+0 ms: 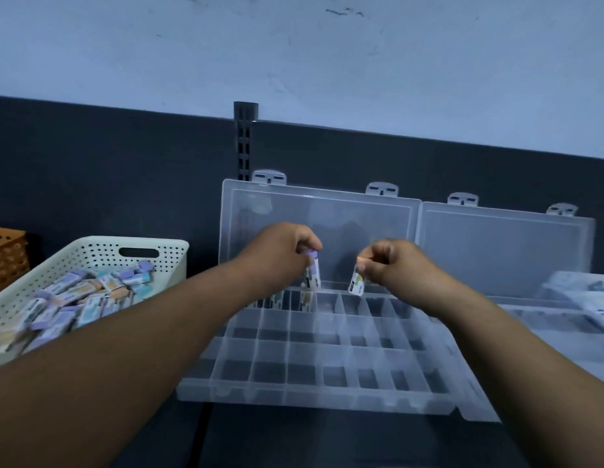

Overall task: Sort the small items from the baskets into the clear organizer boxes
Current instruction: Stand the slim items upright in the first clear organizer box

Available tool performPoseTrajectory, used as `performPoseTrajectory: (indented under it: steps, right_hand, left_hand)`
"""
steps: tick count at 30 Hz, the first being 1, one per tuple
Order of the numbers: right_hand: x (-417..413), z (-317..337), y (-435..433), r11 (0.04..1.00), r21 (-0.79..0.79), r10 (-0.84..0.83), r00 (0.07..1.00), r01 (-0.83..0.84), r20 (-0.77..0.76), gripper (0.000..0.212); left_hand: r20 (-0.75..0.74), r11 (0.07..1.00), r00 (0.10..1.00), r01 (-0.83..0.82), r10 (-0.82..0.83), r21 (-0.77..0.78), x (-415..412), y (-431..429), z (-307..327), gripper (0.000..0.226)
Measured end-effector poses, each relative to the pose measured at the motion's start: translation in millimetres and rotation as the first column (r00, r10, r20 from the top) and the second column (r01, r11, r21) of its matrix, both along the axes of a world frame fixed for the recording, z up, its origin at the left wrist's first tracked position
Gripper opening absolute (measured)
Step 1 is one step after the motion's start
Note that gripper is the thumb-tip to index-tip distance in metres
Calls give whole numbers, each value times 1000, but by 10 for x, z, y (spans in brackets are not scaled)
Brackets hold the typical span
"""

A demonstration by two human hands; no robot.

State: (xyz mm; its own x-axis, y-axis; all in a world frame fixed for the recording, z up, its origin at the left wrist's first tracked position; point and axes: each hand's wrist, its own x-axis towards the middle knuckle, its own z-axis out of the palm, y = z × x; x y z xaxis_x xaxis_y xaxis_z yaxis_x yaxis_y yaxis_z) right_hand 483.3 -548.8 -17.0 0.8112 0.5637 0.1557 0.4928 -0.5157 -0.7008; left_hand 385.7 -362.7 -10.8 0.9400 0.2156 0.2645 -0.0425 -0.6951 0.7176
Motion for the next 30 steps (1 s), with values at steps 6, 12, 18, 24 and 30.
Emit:
performPoseTrajectory:
  steps: [6, 12, 18, 24, 30]
  right_hand:
    - [239, -102, -129, 989, -147, -11, 998, 20, 66, 7]
    - [323, -245, -28, 963, -267, 68, 993, -39, 98, 10]
    - [409, -367, 18, 948, -313, 90, 992, -58, 89, 11]
    - [451, -475, 25, 947, -318, 84, 993, -52, 86, 9]
    - [461, -482, 15, 935, -350, 102, 991, -63, 92, 10]
  left_hand:
    - [-89, 988, 994, -47, 61, 146, 289, -272, -124, 16]
    - [-140, 961, 987, -43, 84, 274, 429, -350, -241, 17]
    - [-212, 937, 969, -50, 130, 346, 552, -330, -383, 18]
    - [-256, 919, 955, -39, 150, 392, 628, -331, -462, 19]
    - [-263, 913, 955, -20, 138, 407, 671, -314, -527, 17]
